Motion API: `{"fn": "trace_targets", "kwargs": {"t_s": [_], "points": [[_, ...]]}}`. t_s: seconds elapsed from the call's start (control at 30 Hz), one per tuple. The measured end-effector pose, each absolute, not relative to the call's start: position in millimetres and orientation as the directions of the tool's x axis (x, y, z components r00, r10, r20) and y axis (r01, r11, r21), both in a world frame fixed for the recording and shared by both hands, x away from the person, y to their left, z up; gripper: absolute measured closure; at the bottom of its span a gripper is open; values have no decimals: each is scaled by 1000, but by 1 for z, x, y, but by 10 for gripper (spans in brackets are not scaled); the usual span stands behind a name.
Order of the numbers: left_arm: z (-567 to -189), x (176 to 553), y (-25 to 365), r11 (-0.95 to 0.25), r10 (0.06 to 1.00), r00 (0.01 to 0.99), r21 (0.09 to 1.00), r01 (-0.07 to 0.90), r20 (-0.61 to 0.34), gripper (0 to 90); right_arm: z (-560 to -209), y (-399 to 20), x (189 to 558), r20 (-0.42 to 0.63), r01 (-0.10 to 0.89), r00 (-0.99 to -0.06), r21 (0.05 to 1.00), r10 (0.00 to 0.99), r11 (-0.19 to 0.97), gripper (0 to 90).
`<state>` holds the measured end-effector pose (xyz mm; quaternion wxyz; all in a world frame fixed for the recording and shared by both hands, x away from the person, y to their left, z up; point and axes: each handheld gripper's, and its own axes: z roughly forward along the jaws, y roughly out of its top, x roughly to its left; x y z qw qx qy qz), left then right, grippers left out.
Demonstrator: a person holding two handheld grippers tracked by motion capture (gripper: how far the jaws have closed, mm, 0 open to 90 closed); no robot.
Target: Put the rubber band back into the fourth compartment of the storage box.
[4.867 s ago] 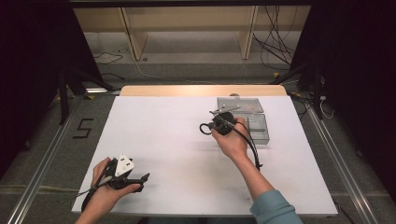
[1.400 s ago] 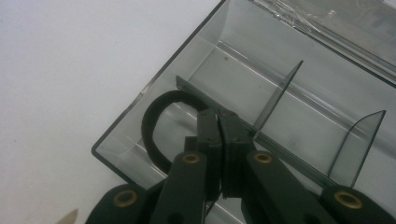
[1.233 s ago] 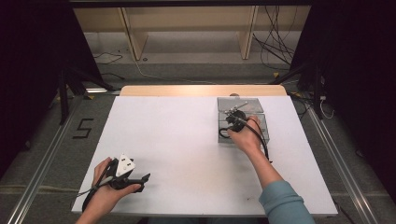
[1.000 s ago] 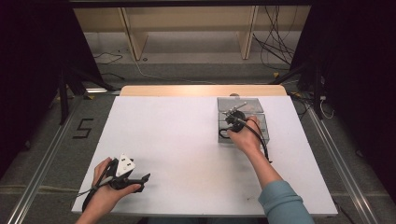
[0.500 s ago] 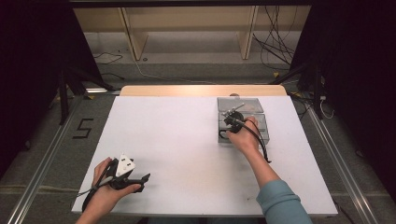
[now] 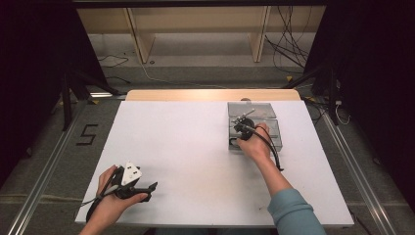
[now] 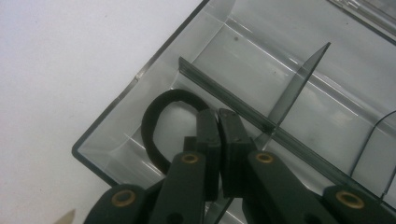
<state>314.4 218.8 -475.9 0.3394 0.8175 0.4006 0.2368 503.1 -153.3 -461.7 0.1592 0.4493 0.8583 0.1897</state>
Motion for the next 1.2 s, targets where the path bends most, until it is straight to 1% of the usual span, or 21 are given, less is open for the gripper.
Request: {"fn": "trace_targets", "kwargs": {"t_s": [0.2,0.53,0.77,1.07,1.2], "points": [[-476,314,219,-449,815,568,745,494,116,196,-464,-153,503,-109,712,-547,462,830,529,877],[-476,314,219,-448,815,568,746,493,115,197,-463,-154,504,-86,728,-539,454,838,514,853],[-476,314,218,-449,814,569,745,494,113,197,-460,-156,503,-48,748,-515,463,856,476,795],[-476,314,218,-448,815,568,746,494,113,198,-454,-159,501,-16,757,-495,483,869,440,745],[-476,314,218,-448,815,569,745,494,113,198,-449,-159,499,10,753,-490,508,872,417,727]]}}
